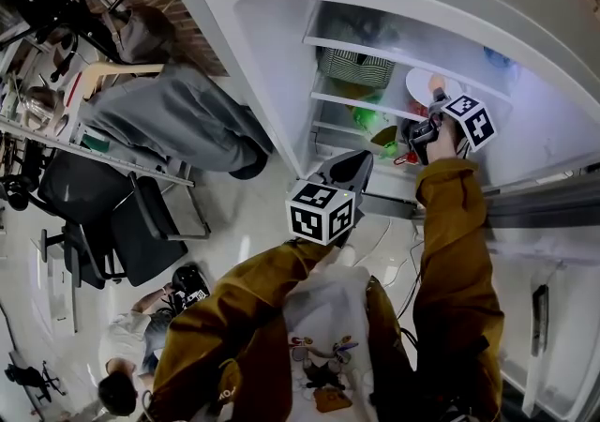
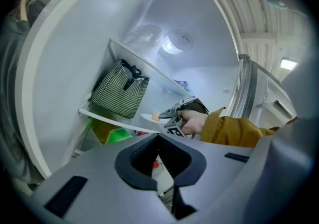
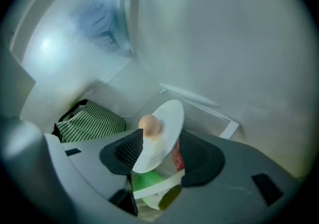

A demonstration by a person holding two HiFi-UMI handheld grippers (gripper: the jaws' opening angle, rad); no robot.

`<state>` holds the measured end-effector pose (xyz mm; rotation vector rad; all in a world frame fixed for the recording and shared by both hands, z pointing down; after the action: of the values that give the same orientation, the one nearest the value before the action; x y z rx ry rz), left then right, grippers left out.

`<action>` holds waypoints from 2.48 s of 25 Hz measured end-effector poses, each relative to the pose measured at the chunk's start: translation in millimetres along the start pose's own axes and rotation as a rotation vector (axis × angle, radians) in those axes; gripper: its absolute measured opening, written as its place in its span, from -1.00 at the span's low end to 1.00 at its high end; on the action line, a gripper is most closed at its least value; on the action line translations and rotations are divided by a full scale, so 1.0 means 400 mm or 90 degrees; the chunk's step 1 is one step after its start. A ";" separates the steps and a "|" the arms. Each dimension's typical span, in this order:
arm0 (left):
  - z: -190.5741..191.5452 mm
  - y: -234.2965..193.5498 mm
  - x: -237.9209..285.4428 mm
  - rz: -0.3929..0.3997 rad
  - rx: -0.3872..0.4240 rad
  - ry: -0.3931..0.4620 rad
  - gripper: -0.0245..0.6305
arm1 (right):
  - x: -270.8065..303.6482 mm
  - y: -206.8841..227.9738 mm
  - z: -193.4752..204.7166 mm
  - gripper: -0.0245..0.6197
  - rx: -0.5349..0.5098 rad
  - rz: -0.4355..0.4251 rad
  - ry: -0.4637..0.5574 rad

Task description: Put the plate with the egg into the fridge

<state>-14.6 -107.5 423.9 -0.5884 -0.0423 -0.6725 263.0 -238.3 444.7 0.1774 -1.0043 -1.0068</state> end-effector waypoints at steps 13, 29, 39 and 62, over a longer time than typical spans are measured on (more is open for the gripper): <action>0.007 0.008 0.004 0.010 0.001 -0.009 -0.90 | -0.007 -0.042 0.030 -0.28 -0.261 -0.069 -0.052; 0.017 0.009 0.015 0.024 -0.009 -0.025 -0.90 | -0.018 -0.023 0.028 -0.10 -0.010 -0.228 -0.113; -0.001 -0.023 0.204 0.043 0.022 -0.049 -0.90 | -0.026 -0.026 0.031 -0.10 -0.027 -0.233 -0.107; -0.052 -0.042 0.421 0.075 0.102 -0.089 -0.89 | -0.045 -0.026 0.051 -0.10 -0.006 -0.279 -0.136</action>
<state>104.9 -225.8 452.1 -0.4784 -0.1898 -0.5075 238.1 -224.2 439.5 0.2962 -1.1824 -1.4520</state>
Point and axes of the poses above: the fingertips, and each gripper's own axes: x forward along the fingers, y to its right, z out of its underside, the point moved 9 cm from there along -x, backward along the fingers, and after that the axes turned 5 degrees about z, right-handed, at the moved point
